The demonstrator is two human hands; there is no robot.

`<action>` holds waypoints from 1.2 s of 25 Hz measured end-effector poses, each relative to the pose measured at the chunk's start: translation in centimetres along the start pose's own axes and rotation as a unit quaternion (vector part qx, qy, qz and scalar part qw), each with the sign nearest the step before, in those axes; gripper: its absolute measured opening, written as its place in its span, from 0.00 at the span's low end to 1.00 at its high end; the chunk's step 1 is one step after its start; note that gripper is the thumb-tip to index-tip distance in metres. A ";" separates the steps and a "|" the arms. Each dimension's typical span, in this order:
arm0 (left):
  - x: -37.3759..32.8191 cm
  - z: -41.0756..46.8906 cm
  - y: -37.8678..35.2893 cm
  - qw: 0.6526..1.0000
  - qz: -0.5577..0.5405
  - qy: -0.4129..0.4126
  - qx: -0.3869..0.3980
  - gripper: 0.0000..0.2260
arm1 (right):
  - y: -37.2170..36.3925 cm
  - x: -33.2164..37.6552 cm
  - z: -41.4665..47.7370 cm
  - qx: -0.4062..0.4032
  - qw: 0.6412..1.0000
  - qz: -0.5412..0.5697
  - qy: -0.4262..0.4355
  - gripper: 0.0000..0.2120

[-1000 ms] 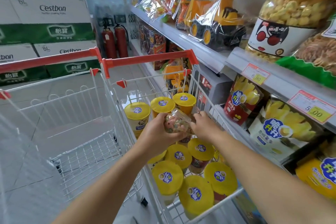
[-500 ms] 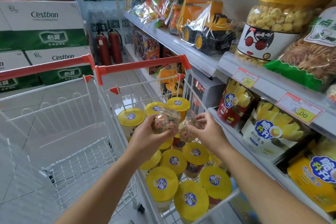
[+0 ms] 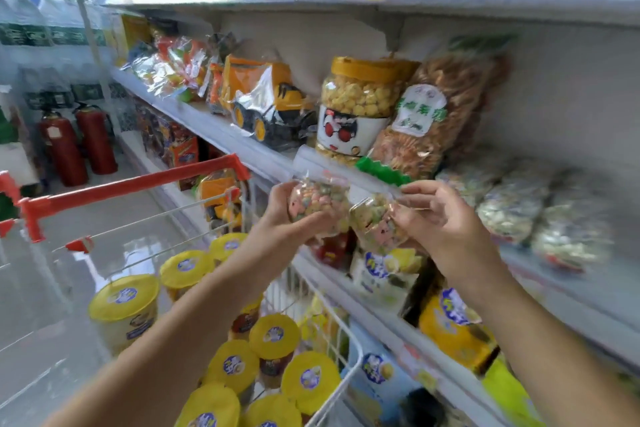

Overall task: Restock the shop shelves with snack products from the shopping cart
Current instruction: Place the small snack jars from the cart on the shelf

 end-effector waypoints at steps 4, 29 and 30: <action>-4.5 3.8 -7.0 0.993 -0.007 -0.040 0.108 0.28 | 8.6 3.9 0.9 -0.089 0.990 -0.086 0.069 0.15; -7.6 12.0 -20.0 0.927 0.339 -0.126 0.101 0.37 | 18.8 2.9 3.4 -0.078 0.909 -0.409 0.013 0.16; -7.5 12.0 -20.0 0.924 0.346 -0.127 0.101 0.39 | 18.8 2.8 3.3 -0.082 0.911 -0.405 0.008 0.16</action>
Point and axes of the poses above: each hand's wrist, its own z-axis towards the middle knuckle, its own y-axis out of the back of the hand, x = y × z, the point moved 2 cm from there along z, towards the middle knuckle, and after that the axes turned 7 degrees about y, right-handed, at the moved point
